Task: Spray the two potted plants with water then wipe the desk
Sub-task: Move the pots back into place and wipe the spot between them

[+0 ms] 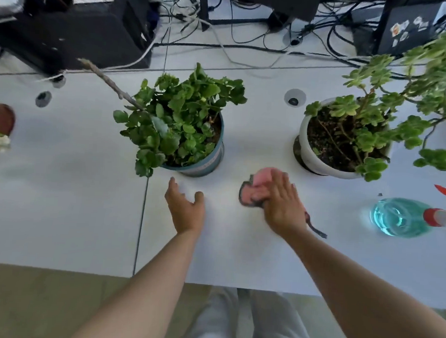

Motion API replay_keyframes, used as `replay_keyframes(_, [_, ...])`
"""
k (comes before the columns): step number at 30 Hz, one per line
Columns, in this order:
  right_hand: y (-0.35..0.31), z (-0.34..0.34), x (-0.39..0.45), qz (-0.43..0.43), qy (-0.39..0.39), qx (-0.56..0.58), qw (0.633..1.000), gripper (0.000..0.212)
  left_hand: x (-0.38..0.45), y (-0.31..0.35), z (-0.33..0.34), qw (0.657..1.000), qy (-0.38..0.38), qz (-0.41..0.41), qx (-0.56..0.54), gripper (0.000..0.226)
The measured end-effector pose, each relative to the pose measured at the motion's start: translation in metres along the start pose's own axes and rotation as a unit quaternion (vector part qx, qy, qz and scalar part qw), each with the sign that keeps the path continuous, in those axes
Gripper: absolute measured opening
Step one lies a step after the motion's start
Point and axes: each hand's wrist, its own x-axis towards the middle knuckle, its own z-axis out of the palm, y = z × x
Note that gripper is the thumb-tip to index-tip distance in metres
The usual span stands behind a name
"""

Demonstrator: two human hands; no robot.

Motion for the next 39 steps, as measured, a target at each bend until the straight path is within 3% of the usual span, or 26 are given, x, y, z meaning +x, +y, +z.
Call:
replay_keyframes(1, [-0.009, -0.005, 0.014, 0.088, 0.004, 0.019, 0.996, 0.058, 0.010, 0.005, -0.006, 0.999, -0.019, 0.003, -0.043, 0.081])
replay_keyframes(2, [-0.022, -0.001, 0.019, 0.114, -0.005, 0.002, 0.993, 0.059, 0.020, 0.010, -0.011, 0.997, -0.040, 0.020, -0.069, 0.087])
replay_keyframes(3, [-0.038, 0.009, 0.015, 0.074, -0.016, -0.023, 0.997, 0.060, 0.028, 0.014, -0.015, 0.995, -0.054, 0.040, -0.079, 0.092])
replay_keyframes(6, [-0.056, 0.035, -0.017, -0.174, -0.081, -0.089, 0.977, 0.066, 0.039, 0.016, -0.020, 0.995, -0.044, 0.062, -0.067, 0.097])
replay_keyframes(8, [-0.031, 0.027, -0.013, -0.207, -0.058, -0.120, 0.969, 0.066, 0.038, 0.017, -0.018, 0.996, -0.032, 0.062, -0.051, 0.095])
replay_keyframes(9, [-0.018, 0.019, -0.006, -0.146, -0.025, -0.112, 0.983, 0.067, 0.037, 0.017, -0.018, 0.997, -0.029, 0.062, -0.045, 0.095])
replay_keyframes(11, [-0.005, 0.002, 0.000, 0.071, 0.003, -0.038, 0.997, 0.074, 0.038, 0.020, -0.017, 0.996, -0.029, 0.070, -0.043, 0.101])
replay_keyframes(12, [-0.009, 0.003, -0.003, 0.135, -0.008, -0.025, 0.990, 0.074, 0.039, 0.021, -0.015, 0.996, -0.031, 0.078, -0.041, 0.102])
replay_keyframes(13, [-0.018, 0.008, -0.010, 0.127, -0.015, -0.032, 0.991, 0.072, 0.039, 0.023, -0.014, 0.995, -0.034, 0.085, -0.038, 0.103])
replay_keyframes(16, [-0.021, 0.019, -0.038, -0.120, -0.070, -0.085, 0.987, 0.067, 0.037, 0.029, -0.009, 0.993, -0.053, 0.105, -0.021, 0.099])
replay_keyframes(17, [-0.008, 0.014, -0.039, -0.175, -0.059, -0.103, 0.977, 0.066, 0.036, 0.030, -0.007, 0.992, -0.062, 0.113, -0.015, 0.094])
replay_keyframes(18, [0.006, 0.009, -0.035, -0.168, -0.049, -0.110, 0.978, 0.066, 0.033, 0.033, -0.005, 0.990, -0.070, 0.120, -0.006, 0.088])
replay_keyframes(20, [0.021, -0.002, -0.033, 0.016, -0.022, -0.069, 0.997, 0.069, 0.030, 0.036, 0.000, 0.986, -0.086, 0.141, 0.013, 0.080])
replay_keyframes(22, [0.013, 0.001, -0.037, 0.211, 0.022, -0.029, 0.977, 0.073, 0.026, 0.034, 0.006, 0.980, -0.102, 0.166, 0.040, 0.076])
replay_keyframes(23, [0.000, 0.006, -0.037, 0.247, 0.028, -0.022, 0.968, 0.072, 0.023, 0.032, 0.007, 0.977, -0.111, 0.171, 0.058, 0.074])
replay_keyframes(25, [-0.031, 0.019, -0.035, 0.201, -0.007, -0.030, 0.979, 0.067, 0.014, 0.027, 0.008, 0.974, -0.121, 0.165, 0.094, 0.067])
replay_keyframes(29, [-0.073, 0.036, -0.029, -0.060, -0.098, -0.065, 0.991, 0.072, -0.006, 0.010, 0.002, 0.944, -0.121, 0.256, 0.171, 0.039])
replay_keyframes(31, [-0.068, 0.039, -0.030, -0.137, -0.088, -0.071, 0.984, 0.077, -0.010, 0.000, 0.001, 0.920, -0.146, 0.296, 0.213, 0.036])
replay_keyframes(33, [-0.059, 0.035, -0.037, -0.092, -0.042, -0.037, 0.994, 0.071, -0.012, -0.008, 0.000, 0.905, -0.142, 0.319, 0.245, 0.037])
replay_keyframes(36, [-0.051, 0.025, -0.046, 0.104, 0.059, 0.003, 0.993, 0.056, -0.018, -0.005, 0.007, 0.900, -0.100, 0.343, 0.252, 0.033])
replay_keyframes(39, [-0.056, 0.020, -0.044, 0.144, 0.008, -0.006, 0.990, 0.042, -0.026, -0.006, 0.017, 0.883, -0.143, 0.353, 0.275, 0.037])
